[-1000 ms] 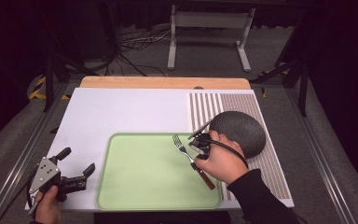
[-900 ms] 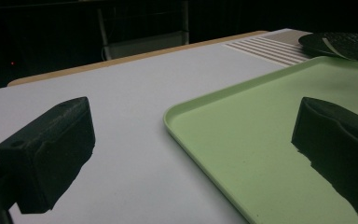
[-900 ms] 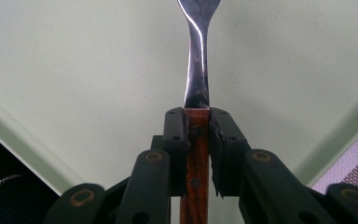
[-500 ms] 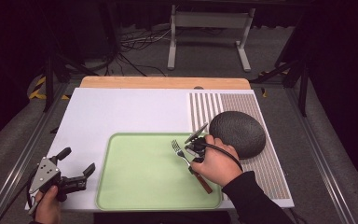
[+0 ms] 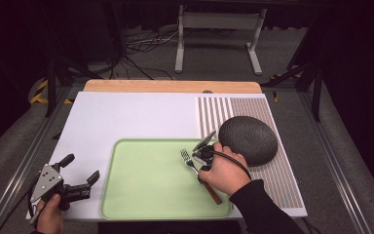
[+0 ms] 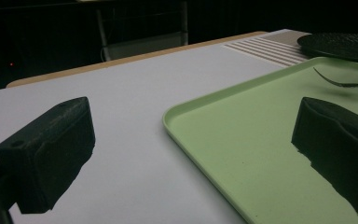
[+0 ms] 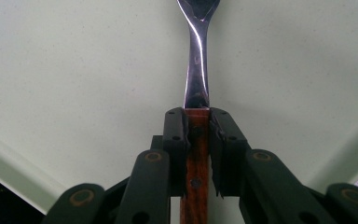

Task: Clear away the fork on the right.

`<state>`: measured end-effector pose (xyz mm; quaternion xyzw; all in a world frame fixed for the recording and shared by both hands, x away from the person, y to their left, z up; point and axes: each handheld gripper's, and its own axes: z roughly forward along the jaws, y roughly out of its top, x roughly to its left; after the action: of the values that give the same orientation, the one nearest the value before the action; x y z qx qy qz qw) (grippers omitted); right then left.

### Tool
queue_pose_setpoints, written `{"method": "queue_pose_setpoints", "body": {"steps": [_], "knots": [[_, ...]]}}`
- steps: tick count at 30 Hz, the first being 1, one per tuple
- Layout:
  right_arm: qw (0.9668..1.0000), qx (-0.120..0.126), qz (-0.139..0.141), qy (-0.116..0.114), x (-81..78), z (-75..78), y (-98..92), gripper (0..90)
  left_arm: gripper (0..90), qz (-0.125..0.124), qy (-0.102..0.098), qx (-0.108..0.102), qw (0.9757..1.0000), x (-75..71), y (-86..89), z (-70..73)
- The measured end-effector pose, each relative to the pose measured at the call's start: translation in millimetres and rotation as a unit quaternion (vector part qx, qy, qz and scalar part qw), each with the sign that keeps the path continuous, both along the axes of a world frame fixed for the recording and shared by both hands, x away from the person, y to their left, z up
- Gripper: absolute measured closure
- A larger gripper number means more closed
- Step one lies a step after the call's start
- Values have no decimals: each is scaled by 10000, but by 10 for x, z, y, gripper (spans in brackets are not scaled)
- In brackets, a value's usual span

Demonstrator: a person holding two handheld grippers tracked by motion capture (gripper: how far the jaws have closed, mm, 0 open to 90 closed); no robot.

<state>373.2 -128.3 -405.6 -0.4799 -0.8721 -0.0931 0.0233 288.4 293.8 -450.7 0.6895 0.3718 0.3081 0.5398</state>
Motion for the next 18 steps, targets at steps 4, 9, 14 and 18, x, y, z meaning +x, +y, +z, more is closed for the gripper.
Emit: {"method": "queue_pose_setpoints", "body": {"steps": [4, 9, 14, 18], "knots": [[10000, -70, 4, 53, 6, -20, 1, 780, 1, 14, -19, -8, 10000, -2, 0, 1], [9999, -76, -55, 101, 4, -38, 9, 779, 1, 17, -19, -7, 10000, -2, 0, 1], [9999, -76, -14, 134, 4, -45, 13, 778, 1, 32, -28, -10, 10000, -4, 1, 3], [9999, -78, -11, 153, 6, -57, 12, 778, 1, 22, -22, -6, 10000, -2, 0, 2]]}}
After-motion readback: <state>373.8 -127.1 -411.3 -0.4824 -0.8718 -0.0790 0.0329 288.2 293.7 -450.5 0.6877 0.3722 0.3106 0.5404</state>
